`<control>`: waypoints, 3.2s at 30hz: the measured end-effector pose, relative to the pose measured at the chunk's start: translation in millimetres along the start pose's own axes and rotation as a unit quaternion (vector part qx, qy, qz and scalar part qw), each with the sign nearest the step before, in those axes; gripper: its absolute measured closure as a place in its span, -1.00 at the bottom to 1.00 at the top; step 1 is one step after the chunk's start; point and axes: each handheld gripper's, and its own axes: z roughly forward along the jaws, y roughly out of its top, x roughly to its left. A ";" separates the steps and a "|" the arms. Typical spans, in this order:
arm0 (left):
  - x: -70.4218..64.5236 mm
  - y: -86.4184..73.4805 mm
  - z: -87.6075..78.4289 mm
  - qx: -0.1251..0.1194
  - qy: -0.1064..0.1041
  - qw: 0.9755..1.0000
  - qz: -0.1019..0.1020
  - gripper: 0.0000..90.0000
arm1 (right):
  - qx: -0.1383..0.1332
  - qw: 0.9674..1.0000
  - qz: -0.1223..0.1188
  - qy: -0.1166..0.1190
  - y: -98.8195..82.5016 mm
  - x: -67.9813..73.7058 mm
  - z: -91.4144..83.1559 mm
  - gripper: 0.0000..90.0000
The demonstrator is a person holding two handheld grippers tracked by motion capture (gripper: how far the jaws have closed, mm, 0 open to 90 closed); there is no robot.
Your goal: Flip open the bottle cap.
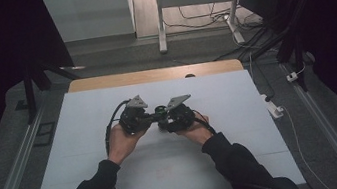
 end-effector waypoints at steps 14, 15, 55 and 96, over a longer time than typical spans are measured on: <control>11.6 14.0 -1.9 -0.001 0.017 1.000 -0.005 0.98 | -0.001 1.000 -0.005 -0.002 -0.7 -0.1 0.7 0.18; 13.0 14.9 -1.5 -0.001 0.018 1.000 -0.007 0.98 | -0.001 1.000 -0.007 -0.003 -0.6 0.0 0.8 0.18; 12.4 -5.9 -35.0 0.009 0.030 0.999 -0.026 0.08 | 0.002 1.000 0.030 -0.005 -1.1 2.7 -12.0 -0.43; -25.2 -66.9 -83.5 0.031 0.016 0.998 -0.043 -1.00 | -0.013 0.997 0.069 0.013 -22.5 32.0 -93.7 -1.00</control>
